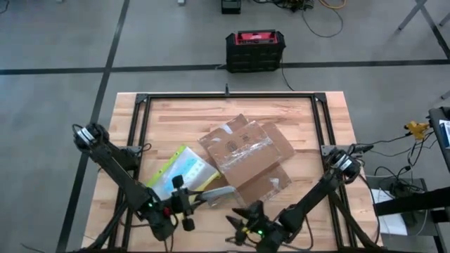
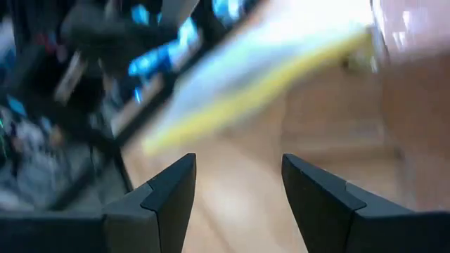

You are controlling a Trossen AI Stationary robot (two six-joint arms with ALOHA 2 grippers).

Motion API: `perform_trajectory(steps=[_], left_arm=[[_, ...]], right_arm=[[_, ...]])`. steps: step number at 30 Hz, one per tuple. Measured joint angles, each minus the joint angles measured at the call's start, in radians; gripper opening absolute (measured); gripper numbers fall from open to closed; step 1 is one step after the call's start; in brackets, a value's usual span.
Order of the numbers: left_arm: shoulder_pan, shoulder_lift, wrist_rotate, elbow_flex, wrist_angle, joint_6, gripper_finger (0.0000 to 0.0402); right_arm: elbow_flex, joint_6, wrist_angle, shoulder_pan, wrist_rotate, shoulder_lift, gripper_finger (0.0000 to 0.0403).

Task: Unpack boxes
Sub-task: Break down the brown box using the gray cutter

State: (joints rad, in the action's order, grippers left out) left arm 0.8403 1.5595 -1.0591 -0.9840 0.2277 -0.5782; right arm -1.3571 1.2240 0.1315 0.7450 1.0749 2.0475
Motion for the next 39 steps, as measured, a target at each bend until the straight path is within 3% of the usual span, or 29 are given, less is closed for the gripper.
perform_trajectory(steps=[5,8,14,23,31,39], left_arm=[[0.001,-0.039,-0.047,0.000,-0.004,0.065,0.0098],[0.001,-0.041,-0.060,0.000,-0.006,0.079,0.0098],[-0.005,-0.040,-0.105,0.000,-0.009,0.095,0.0098],[-0.028,-0.040,-0.085,-0.001,-0.086,0.135,0.0098],[-0.027,-0.040,-0.070,-0.001,-0.132,0.177,0.0098],[-0.033,-0.041,-0.084,-0.001,-0.156,0.178,0.0098]], right_arm=[[-0.013,-0.356,0.416,-0.059,0.017,0.014,0.0197],[-0.014,-0.416,0.503,-0.091,-0.019,0.017,0.0204],[-0.025,-0.415,0.516,-0.124,-0.078,0.018,0.0222],[-0.063,-0.489,0.532,-0.169,-0.080,0.018,0.0240],[-0.078,-0.503,0.533,-0.193,-0.074,0.018,0.0213],[-0.078,-0.502,0.537,-0.205,-0.063,0.018,0.0161]])
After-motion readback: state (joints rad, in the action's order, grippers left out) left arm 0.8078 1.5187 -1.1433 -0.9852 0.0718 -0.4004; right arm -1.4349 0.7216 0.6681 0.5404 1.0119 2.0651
